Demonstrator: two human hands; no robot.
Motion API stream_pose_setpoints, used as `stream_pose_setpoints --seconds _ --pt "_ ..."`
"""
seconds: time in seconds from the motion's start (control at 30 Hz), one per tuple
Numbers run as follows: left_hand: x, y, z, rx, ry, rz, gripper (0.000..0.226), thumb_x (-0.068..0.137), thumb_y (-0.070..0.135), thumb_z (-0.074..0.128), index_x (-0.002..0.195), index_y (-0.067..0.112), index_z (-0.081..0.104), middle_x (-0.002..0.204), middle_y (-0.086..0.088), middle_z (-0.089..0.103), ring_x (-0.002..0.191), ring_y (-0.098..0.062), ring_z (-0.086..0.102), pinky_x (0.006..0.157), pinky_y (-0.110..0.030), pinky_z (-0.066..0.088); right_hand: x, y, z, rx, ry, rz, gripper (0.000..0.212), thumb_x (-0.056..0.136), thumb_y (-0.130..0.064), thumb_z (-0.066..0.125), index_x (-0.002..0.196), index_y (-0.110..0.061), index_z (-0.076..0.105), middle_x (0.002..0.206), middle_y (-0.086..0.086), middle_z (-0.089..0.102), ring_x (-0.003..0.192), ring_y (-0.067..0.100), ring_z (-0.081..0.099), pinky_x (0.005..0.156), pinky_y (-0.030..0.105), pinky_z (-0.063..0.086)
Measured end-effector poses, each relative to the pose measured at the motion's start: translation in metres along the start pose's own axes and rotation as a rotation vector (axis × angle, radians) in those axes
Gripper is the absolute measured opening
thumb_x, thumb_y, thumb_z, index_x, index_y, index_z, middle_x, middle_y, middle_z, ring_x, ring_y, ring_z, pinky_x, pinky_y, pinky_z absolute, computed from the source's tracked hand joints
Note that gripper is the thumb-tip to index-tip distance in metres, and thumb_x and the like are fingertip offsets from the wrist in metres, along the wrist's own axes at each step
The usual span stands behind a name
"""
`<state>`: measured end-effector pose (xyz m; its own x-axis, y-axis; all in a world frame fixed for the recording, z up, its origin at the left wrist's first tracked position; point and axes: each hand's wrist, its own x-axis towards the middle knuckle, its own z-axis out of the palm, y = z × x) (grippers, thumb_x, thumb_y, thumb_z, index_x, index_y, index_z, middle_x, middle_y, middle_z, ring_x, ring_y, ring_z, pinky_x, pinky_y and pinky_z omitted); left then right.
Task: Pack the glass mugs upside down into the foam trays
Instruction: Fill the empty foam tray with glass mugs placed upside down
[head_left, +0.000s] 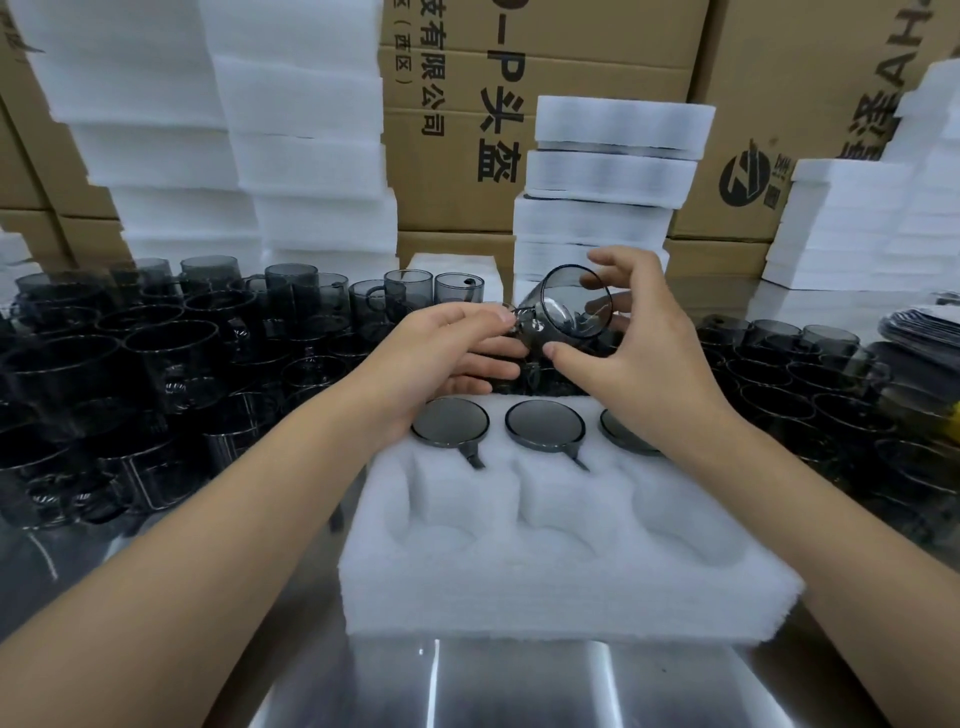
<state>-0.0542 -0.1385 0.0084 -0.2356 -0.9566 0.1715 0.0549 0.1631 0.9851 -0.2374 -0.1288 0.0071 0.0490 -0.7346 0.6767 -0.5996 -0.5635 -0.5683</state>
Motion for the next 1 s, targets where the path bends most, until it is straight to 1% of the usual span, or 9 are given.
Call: stream_pose_setpoints --seconds 0.07,0.13,0.3,0.53,0.63,0.73,0.8,0.87,1.0 --pt "0.0002 -0.0009 -0.0014 0.003 -0.004 0.011 0.013 0.090 0.030 0.063 0.101 0.024 0.066 0.095 0.000 0.076 0.079 -0.010 0.072 0.056 -0.017 0.052 0.0000 0.0014 -0.0001 -0.028 -0.016 -0.019 0.070 0.074 -0.020 0.078 0.132 -0.030 0.039 0.120 -0.011 0.045 0.103 -0.003 0.046 0.086 0.001 0.034" --pt "0.0002 -0.0017 -0.0027 0.017 -0.006 0.027 0.016 0.089 0.030 0.065 0.104 0.025 0.065 0.096 0.003 0.075 0.082 -0.009 0.072 0.058 -0.018 0.052 -0.0002 0.0024 -0.0003 -0.051 -0.029 -0.043 0.070 0.074 -0.016 0.077 0.133 -0.028 0.042 0.120 -0.009 0.040 0.102 -0.005 0.042 0.085 -0.004 0.030" --pt "0.0004 -0.0039 -0.0037 0.079 -0.018 0.060 0.029 0.082 0.027 0.073 0.108 0.027 0.061 0.093 0.011 0.075 0.084 -0.006 0.071 0.060 -0.017 0.052 -0.0009 0.0026 0.0003 -0.053 -0.046 -0.058 0.061 0.072 -0.005 0.075 0.114 -0.033 0.042 0.116 -0.009 0.035 0.101 0.003 0.046 0.085 -0.002 0.032" --pt "-0.0009 -0.0040 -0.0040 0.114 -0.061 0.077 0.036 0.079 0.021 0.076 0.110 0.030 0.059 0.099 0.009 0.074 0.087 -0.008 0.071 0.061 -0.016 0.052 -0.0016 0.0034 0.0002 -0.078 -0.076 -0.080 0.061 0.073 0.000 0.073 0.111 -0.033 0.039 0.115 -0.009 0.033 0.102 0.002 0.042 0.086 -0.001 0.032" --pt "-0.0009 -0.0036 -0.0035 0.117 -0.057 0.073 0.033 0.083 0.015 0.072 0.109 0.030 0.058 0.098 0.006 0.074 0.085 -0.009 0.072 0.060 -0.017 0.052 -0.0019 0.0031 0.0002 -0.045 -0.072 -0.097 0.062 0.074 -0.003 0.075 0.112 -0.033 0.037 0.117 -0.008 0.035 0.103 0.000 0.042 0.087 0.001 0.034" --pt "-0.0009 -0.0025 -0.0026 0.098 -0.050 0.054 0.028 0.090 0.008 0.063 0.107 0.029 0.059 0.104 0.001 0.071 0.083 -0.011 0.072 0.058 -0.018 0.052 -0.0019 0.0015 -0.0007 -0.004 -0.064 -0.102 0.069 0.073 -0.010 0.078 0.119 -0.037 0.033 0.119 -0.010 0.041 0.107 0.001 0.044 0.088 0.004 0.036" --pt "-0.0005 -0.0017 -0.0018 0.079 -0.047 0.037 0.025 0.094 0.006 0.055 0.108 0.026 0.059 0.105 -0.002 0.069 0.080 -0.012 0.072 0.057 -0.019 0.052 -0.0018 -0.0009 -0.0014 0.021 -0.062 -0.095 0.075 0.073 -0.016 0.080 0.122 -0.041 0.030 0.117 -0.018 0.044 0.109 0.006 0.046 0.088 0.010 0.039" --pt "-0.0002 -0.0011 -0.0012 0.062 -0.039 0.027 0.024 0.097 0.006 0.048 0.109 0.023 0.060 0.097 0.000 0.071 0.076 -0.011 0.071 0.055 -0.020 0.052 -0.0020 -0.0032 -0.0018 0.032 -0.056 -0.103 0.076 0.072 -0.020 0.082 0.123 -0.042 0.030 0.112 -0.026 0.045 0.107 0.007 0.048 0.088 0.013 0.040" --pt "0.0000 -0.0014 -0.0015 0.018 -0.007 0.023 0.025 0.103 0.012 0.039 0.113 0.017 0.061 0.089 0.000 0.074 0.070 -0.009 0.069 0.054 -0.019 0.052 -0.0022 -0.0043 -0.0029 0.046 -0.044 -0.115 0.072 0.074 -0.019 0.080 0.123 -0.040 0.032 0.119 -0.019 0.051 0.105 0.004 0.050 0.087 0.011 0.041"
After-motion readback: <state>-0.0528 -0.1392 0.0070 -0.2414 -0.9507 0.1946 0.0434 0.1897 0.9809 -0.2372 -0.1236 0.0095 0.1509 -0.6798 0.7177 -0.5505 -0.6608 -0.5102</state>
